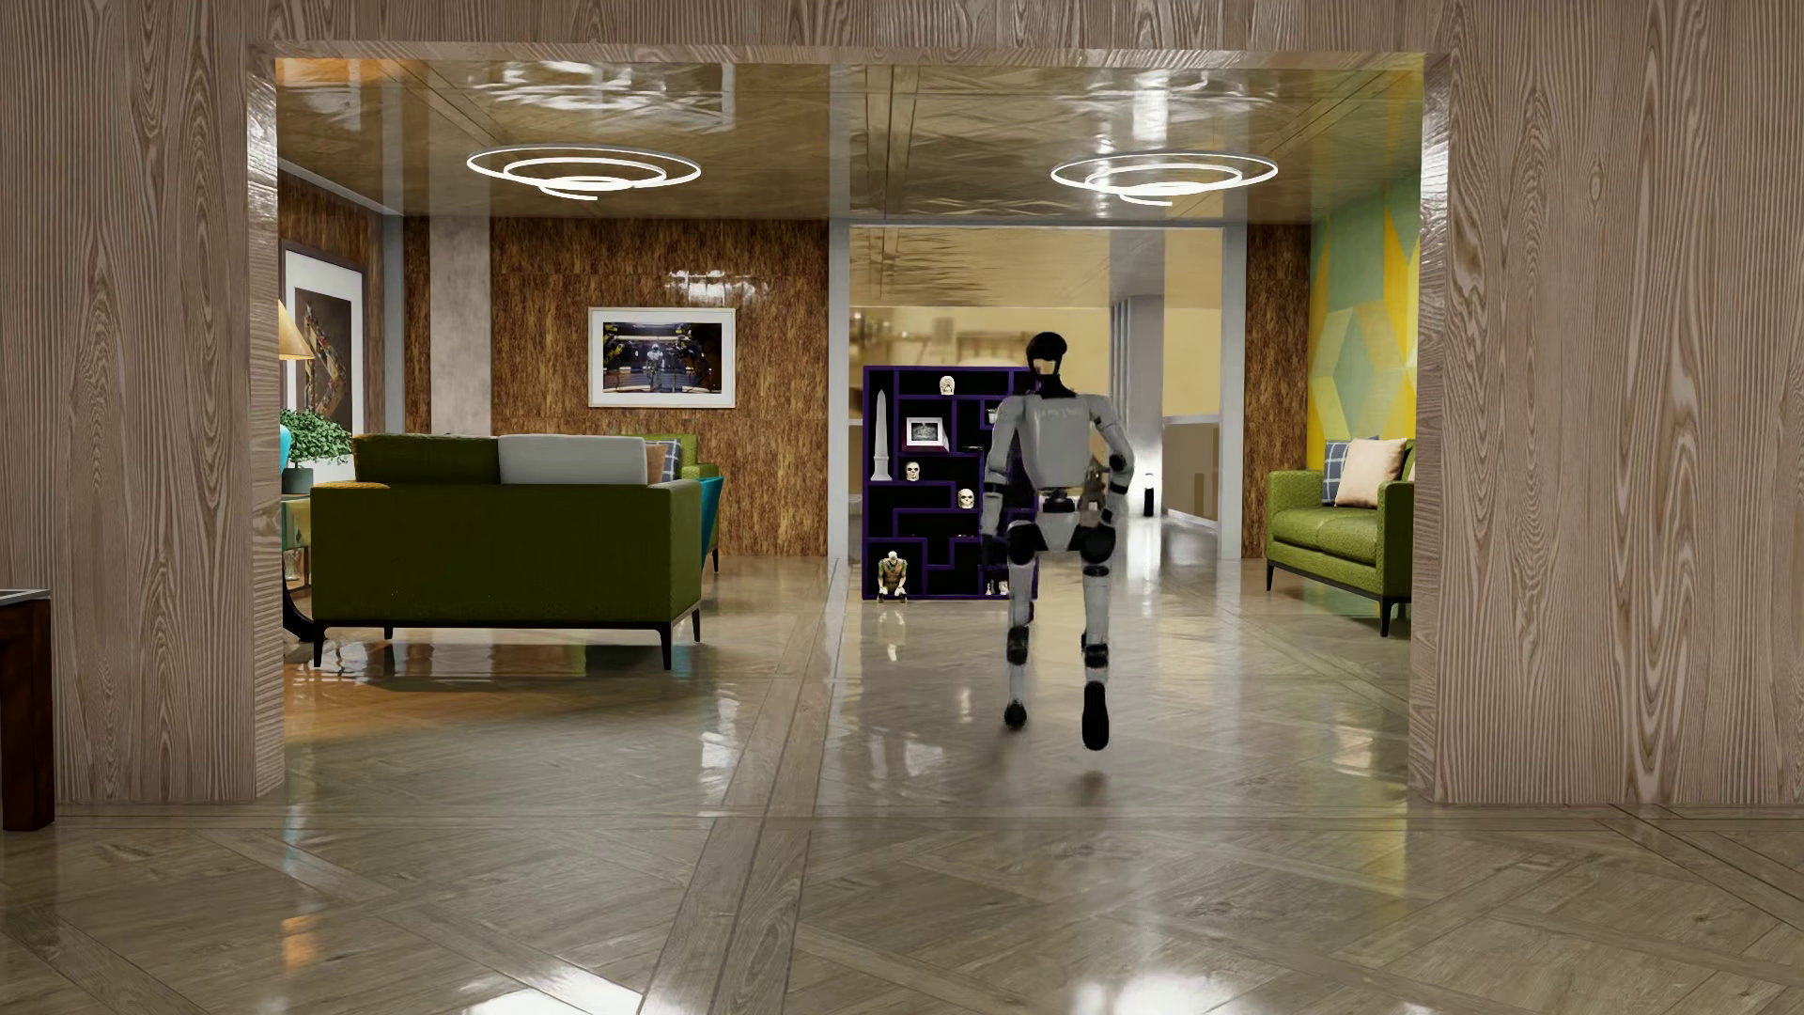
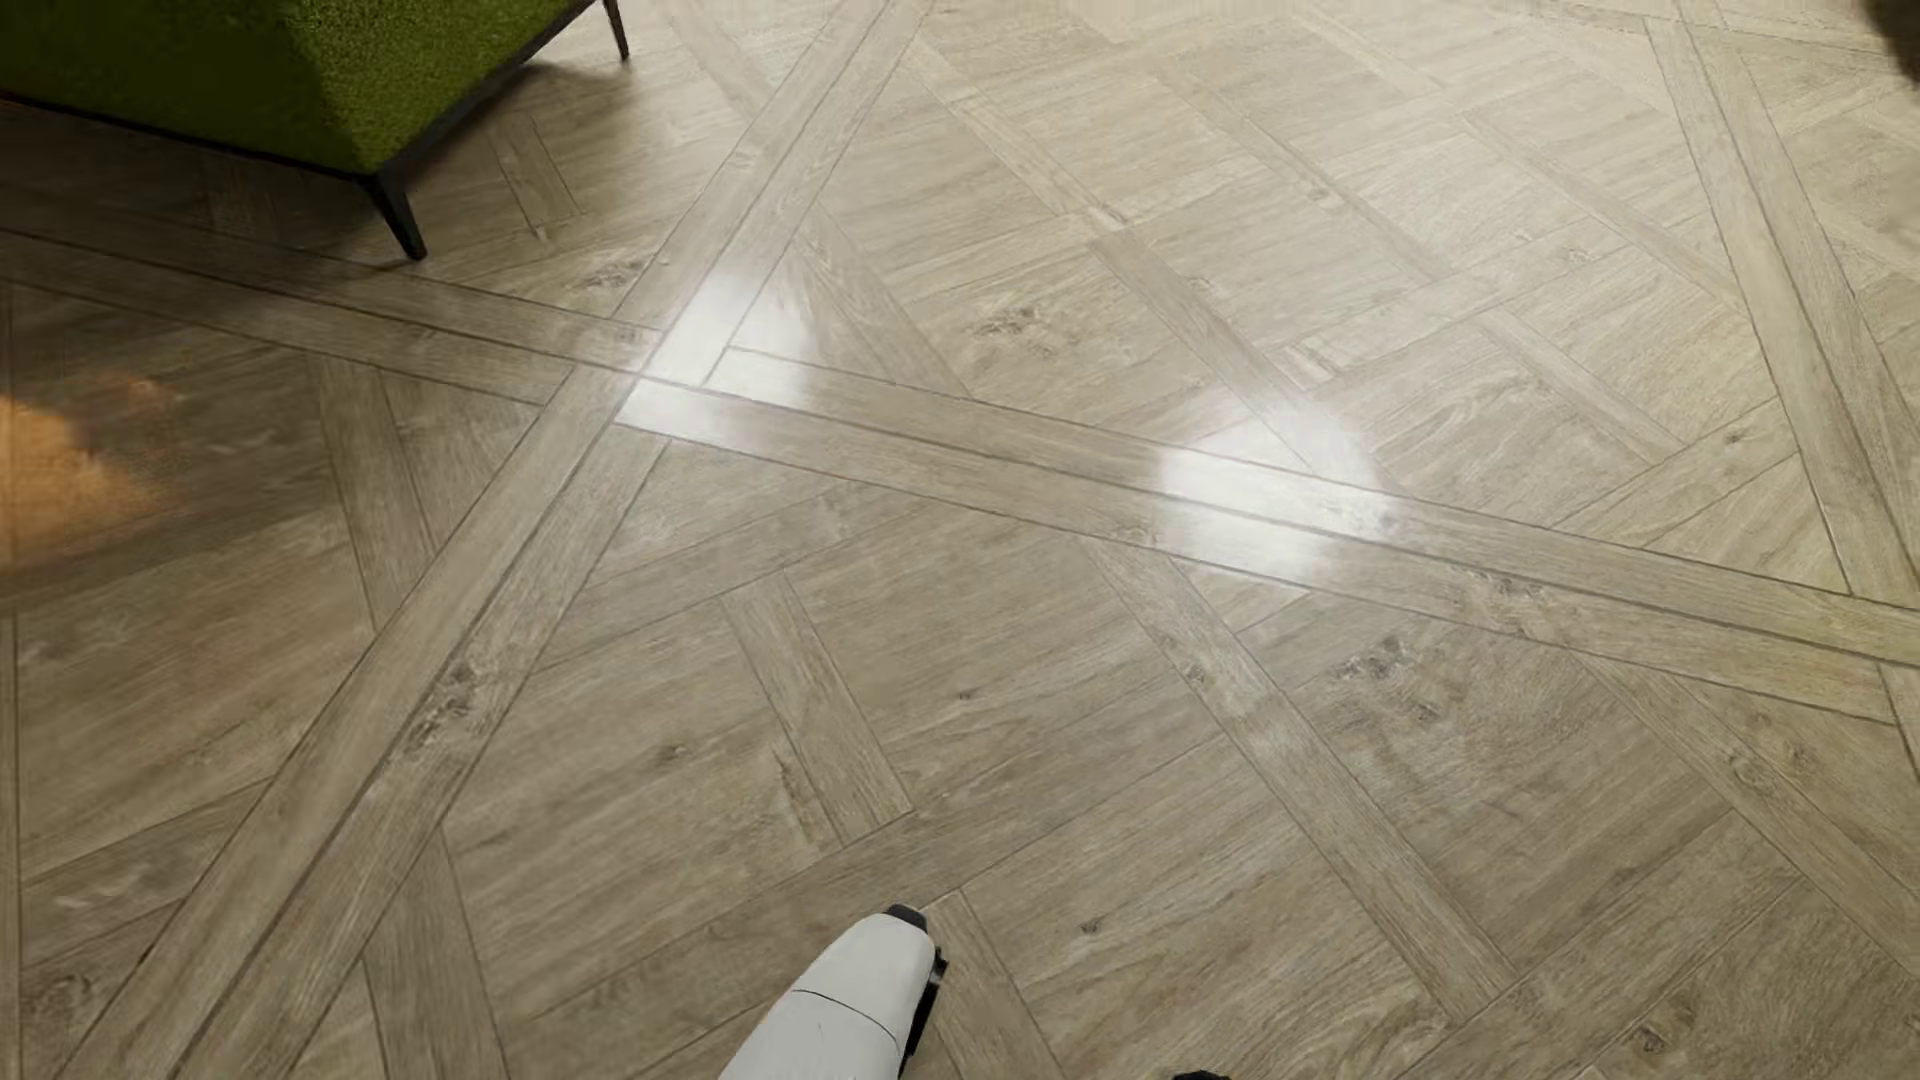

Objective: Walk towards the dark purple shelves

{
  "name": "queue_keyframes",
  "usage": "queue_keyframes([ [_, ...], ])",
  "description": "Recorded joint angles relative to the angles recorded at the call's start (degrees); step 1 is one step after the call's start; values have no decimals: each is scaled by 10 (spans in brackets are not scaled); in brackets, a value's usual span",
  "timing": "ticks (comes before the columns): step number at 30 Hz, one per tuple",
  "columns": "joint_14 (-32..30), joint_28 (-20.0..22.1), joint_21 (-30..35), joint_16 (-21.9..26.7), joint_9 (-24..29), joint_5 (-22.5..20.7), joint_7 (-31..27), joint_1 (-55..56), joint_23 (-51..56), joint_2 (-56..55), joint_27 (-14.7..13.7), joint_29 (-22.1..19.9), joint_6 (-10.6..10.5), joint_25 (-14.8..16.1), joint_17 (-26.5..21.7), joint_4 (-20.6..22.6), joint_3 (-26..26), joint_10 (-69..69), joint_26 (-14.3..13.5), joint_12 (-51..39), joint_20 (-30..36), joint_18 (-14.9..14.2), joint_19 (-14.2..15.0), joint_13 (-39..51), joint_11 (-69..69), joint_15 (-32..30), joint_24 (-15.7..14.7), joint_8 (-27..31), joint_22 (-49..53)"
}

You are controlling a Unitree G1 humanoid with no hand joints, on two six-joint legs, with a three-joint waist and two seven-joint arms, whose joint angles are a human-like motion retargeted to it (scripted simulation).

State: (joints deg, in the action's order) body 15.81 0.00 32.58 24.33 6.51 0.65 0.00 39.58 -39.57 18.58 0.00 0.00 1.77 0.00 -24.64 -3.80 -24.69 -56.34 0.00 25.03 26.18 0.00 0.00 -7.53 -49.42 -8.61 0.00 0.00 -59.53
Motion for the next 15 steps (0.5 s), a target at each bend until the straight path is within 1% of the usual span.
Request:
queue_keyframes([
  [1, 29, 0, 20, -13, 11, 1, 0, -51, -14, -52, 0, 0, -8, 0, -1, 21, 37, -7, 0, -16, -6, 0, 0, -15, -120, -35, 0, 0, 11],
  [2, 46, 0, 39, -25, 15, 0, 0, -106, -28, -112, 0, 0, -14, 0, 3, 38, 86, 8, 0, -35, 2, 0, 0, -28, -239, 0, 0, 0, 22],
  [4, 36, 0, 43, -32, 5, -29, 0, -238, -65, -249, 0, 0, -35, 0, 21, 43, 169, 94, 0, -48, -37, 0, 0, -88, -272, 34, 0, 0, 118],
  [5, 26, 0, 32, -34, 3, -41, 0, -311, -79, -308, 0, 0, -43, 0, 28, 40, 211, 146, 0, -55, -56, 0, 0, -119, -218, 18, 0, 0, 169],
  [6, 16, 0, 50, -29, 3, -48, 0, -382, -88, -350, 0, 0, -47, 0, 24, 36, 252, 193, 0, -68, -67, 0, 0, -144, -118, -18, 0, 0, 217],
  [7, 13, 0, 82, -23, 3, -54, 0, -441, -92, -388, 0, 0, -50, 0, 15, 28, 288, 229, 0, -89, -81, 0, 0, -162, -4, -43, 0, 0, 256],
  [8, 22, 0, 93, -15, 2, -55, 0, -494, -93, -418, 0, 0, -52, 0, 9, 19, 320, 256, 0, -113, -101, 0, 0, -181, 104, -15, 0, 0, 291],
  [9, 40, 0, 100, -5, -2, -53, 0, -541, -94, -443, 0, 0, -55, 0, 3, 12, 348, 276, 0, -138, -114, 0, 0, -198, 189, 87, 0, 0, 320],
  [10, 55, 0, 107, 4, -6, -47, 0, -580, -94, -469, 0, 0, -59, 0, -4, 1, 373, 284, 0, -161, -125, 0, 0, -213, 222, 215, 0, 0, 340],
  [11, 54, 0, 112, 9, -6, -38, 0, -610, -102, -493, 0, 0, -63, 0, -8, -16, 403, 281, 0, -177, -146, 0, 0, -223, 217, 280, 0, 0, 352],
  [12, 22, 0, 111, 12, -5, -30, 0, -631, -117, -512, 0, 0, -65, 0, -7, -39, 434, 265, 0, -182, -164, 0, 0, -230, 209, 238, 0, 0, 351],
  [13, -53, 0, 107, 11, -7, -32, 0, -638, -133, -530, 0, 0, -68, 0, -2, -60, 451, 232, 0, -177, -168, 0, 0, -235, 181, 117, 0, 0, 339],
  [14, -185, 0, 101, 3, -22, -52, 0, -621, -152, -561, 0, 0, -90, 0, 6, -94, 451, 177, 0, -168, -166, 0, 0, -243, 135, -54, 0, 0, 322],
  [15, -257, 0, 110, -8, -16, -76, 0, -590, -162, -537, 0, 0, -95, 0, 9, -92, 415, 81, 0, -150, -154, 0, 0, -228, 88, -53, 0, 0, 284],
])
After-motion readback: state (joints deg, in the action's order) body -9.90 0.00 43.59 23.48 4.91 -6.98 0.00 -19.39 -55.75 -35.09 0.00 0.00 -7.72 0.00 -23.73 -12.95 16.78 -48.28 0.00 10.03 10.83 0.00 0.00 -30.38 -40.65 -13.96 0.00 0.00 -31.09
